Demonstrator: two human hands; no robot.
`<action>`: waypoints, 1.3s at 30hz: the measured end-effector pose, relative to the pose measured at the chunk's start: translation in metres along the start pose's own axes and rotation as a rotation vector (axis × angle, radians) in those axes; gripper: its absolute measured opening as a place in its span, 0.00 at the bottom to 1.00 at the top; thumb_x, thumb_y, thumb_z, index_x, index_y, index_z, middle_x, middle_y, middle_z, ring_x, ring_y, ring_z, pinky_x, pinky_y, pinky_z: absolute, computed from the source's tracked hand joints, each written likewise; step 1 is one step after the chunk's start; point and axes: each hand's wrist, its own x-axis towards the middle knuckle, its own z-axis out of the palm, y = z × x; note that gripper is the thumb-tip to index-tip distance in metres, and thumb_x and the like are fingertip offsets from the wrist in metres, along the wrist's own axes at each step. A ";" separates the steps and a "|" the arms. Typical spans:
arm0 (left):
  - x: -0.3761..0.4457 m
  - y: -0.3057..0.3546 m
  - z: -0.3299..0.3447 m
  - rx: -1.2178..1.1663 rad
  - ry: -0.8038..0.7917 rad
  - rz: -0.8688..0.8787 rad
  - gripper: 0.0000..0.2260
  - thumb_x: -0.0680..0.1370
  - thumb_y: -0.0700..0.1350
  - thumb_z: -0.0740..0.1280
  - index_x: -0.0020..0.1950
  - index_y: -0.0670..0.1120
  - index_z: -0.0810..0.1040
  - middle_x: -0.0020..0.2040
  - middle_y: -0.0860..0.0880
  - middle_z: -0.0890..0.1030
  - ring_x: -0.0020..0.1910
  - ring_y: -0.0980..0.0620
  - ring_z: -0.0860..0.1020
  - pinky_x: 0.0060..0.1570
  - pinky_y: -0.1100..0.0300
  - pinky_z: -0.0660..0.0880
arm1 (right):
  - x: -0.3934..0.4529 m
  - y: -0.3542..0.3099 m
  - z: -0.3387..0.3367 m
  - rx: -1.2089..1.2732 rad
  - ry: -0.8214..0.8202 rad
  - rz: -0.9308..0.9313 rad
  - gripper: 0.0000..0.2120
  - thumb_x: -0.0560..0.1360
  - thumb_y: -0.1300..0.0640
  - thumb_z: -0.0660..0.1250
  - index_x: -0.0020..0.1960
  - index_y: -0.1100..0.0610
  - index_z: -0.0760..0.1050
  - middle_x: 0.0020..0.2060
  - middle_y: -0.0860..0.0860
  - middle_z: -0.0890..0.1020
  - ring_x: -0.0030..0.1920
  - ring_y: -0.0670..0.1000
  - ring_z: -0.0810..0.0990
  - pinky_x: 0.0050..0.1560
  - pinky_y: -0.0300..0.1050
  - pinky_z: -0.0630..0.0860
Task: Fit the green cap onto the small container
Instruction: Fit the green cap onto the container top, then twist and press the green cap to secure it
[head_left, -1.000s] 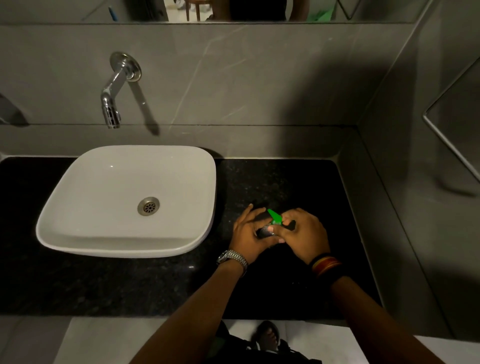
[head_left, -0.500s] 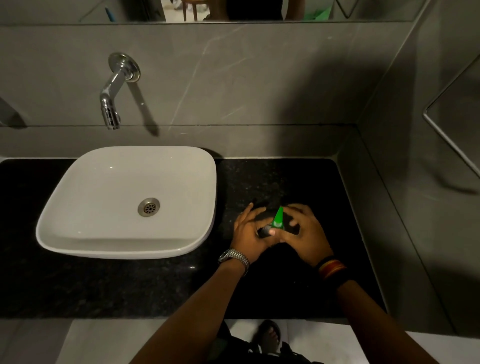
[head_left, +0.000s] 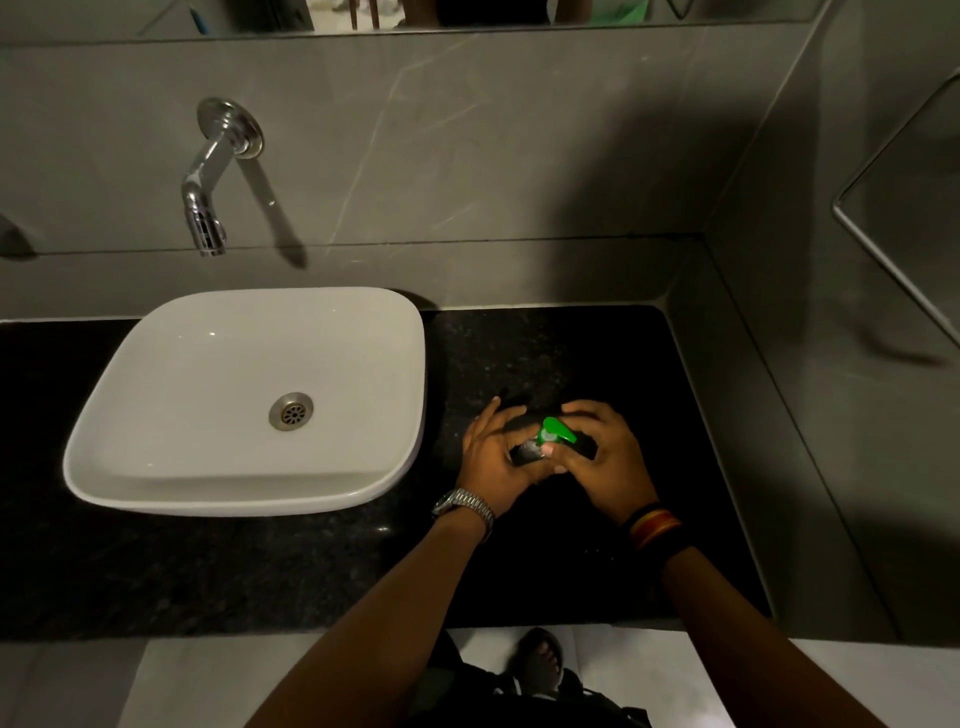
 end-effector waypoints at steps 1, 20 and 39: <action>0.000 0.000 0.000 -0.007 0.006 0.002 0.24 0.66 0.60 0.79 0.61 0.59 0.82 0.71 0.52 0.75 0.79 0.49 0.60 0.77 0.44 0.58 | 0.001 0.000 0.001 -0.012 0.020 -0.002 0.14 0.66 0.51 0.79 0.49 0.55 0.84 0.56 0.49 0.79 0.58 0.51 0.78 0.61 0.45 0.74; 0.001 -0.002 -0.002 0.042 -0.003 0.023 0.22 0.68 0.57 0.77 0.60 0.52 0.84 0.71 0.51 0.76 0.78 0.49 0.59 0.77 0.47 0.57 | 0.003 -0.005 0.005 -0.037 -0.038 0.051 0.25 0.64 0.45 0.78 0.59 0.50 0.79 0.64 0.49 0.74 0.65 0.49 0.73 0.67 0.46 0.70; -0.002 -0.001 0.003 -0.019 0.028 -0.014 0.28 0.64 0.64 0.76 0.62 0.57 0.83 0.70 0.52 0.76 0.78 0.50 0.59 0.77 0.47 0.55 | 0.005 -0.009 0.003 0.062 0.049 0.171 0.17 0.61 0.51 0.81 0.44 0.57 0.81 0.54 0.51 0.79 0.55 0.51 0.79 0.60 0.49 0.76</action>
